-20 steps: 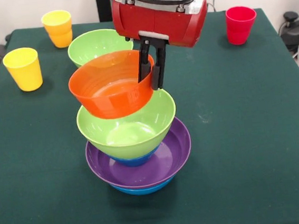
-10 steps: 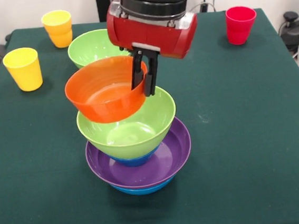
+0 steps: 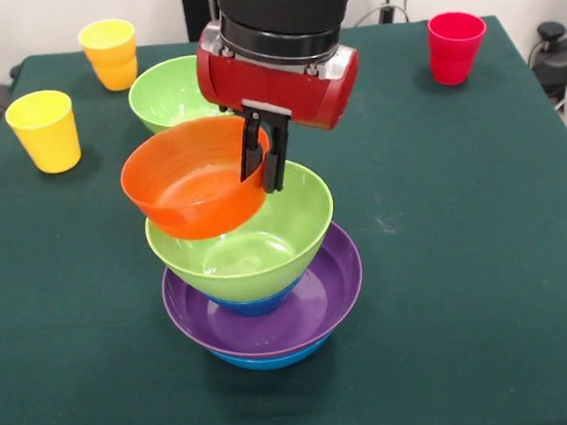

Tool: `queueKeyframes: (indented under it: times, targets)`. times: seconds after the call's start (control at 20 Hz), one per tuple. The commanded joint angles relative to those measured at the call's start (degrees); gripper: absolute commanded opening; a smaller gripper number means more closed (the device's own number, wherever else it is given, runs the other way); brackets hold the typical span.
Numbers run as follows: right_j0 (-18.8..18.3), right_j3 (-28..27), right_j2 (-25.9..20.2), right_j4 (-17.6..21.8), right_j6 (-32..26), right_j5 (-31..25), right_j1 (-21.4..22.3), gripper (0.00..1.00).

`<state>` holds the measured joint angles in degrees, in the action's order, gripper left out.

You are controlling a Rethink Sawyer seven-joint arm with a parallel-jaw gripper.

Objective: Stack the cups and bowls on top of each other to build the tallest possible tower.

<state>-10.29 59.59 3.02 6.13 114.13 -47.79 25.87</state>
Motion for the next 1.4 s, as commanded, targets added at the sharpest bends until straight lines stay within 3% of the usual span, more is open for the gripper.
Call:
queueKeyframes:
  times: [0.05,1.4]
  targets:
    - [1.0,5.5,-2.7,0.0,6.8,3.8,-3.3,0.00]
    - [3.2,7.6,-1.5,-3.0,8.3,6.0,-3.0,0.00]
